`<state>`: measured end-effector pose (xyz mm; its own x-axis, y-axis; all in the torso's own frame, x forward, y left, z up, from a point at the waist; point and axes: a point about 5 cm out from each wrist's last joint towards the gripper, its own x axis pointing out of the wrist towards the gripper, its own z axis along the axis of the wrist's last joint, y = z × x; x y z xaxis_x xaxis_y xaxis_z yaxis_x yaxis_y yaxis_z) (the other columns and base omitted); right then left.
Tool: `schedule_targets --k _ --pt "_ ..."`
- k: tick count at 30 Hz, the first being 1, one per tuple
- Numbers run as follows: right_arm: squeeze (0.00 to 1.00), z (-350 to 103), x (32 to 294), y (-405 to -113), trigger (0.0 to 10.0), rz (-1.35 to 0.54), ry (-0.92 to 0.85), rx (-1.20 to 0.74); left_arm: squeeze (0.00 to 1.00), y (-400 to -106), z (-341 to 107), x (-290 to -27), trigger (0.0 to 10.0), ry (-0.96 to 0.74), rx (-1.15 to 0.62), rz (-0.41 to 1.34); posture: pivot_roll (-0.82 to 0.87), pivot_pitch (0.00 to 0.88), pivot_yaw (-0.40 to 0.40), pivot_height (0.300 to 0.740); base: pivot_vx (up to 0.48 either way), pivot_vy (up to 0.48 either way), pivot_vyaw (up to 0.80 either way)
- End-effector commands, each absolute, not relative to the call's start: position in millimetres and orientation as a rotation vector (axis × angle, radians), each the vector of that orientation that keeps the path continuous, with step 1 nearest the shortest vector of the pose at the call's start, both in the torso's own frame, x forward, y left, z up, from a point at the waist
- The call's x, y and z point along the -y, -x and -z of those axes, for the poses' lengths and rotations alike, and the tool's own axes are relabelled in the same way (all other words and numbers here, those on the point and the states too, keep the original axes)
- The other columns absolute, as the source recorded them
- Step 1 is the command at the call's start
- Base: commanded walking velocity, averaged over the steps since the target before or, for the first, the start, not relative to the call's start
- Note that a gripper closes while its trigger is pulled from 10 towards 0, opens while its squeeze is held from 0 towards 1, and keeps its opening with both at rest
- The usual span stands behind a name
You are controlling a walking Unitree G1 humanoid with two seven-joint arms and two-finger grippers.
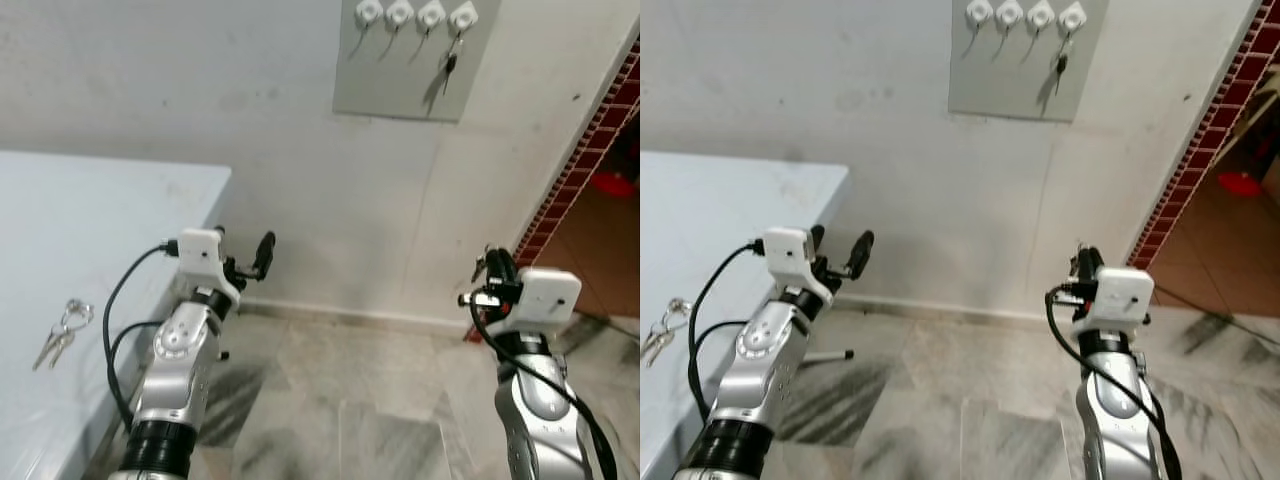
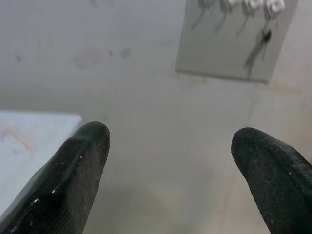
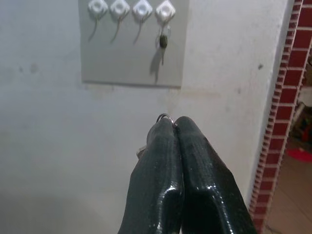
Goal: Hang keys on a hook
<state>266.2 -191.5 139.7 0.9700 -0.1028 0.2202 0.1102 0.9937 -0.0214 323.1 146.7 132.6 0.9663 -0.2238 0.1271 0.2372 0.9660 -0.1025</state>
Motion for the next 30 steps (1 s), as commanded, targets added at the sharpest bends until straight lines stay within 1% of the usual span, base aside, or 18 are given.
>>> schedule_targets --k 1,30 --pt "0.00 -146.3 193.7 -265.5 10.0 0.124 0.034 0.240 0.00 -323.4 -137.6 -144.4 10.0 0.117 0.122 0.241 -0.03 0.001 -0.018 0.740 0.315 0.000 0.00" --pt "0.00 -143.4 189.9 -263.0 10.0 0.119 0.019 0.222 0.00 -322.2 -138.4 -141.3 10.0 0.151 0.102 0.241 -0.03 0.004 -0.021 0.740 0.319 0.000 0.00"
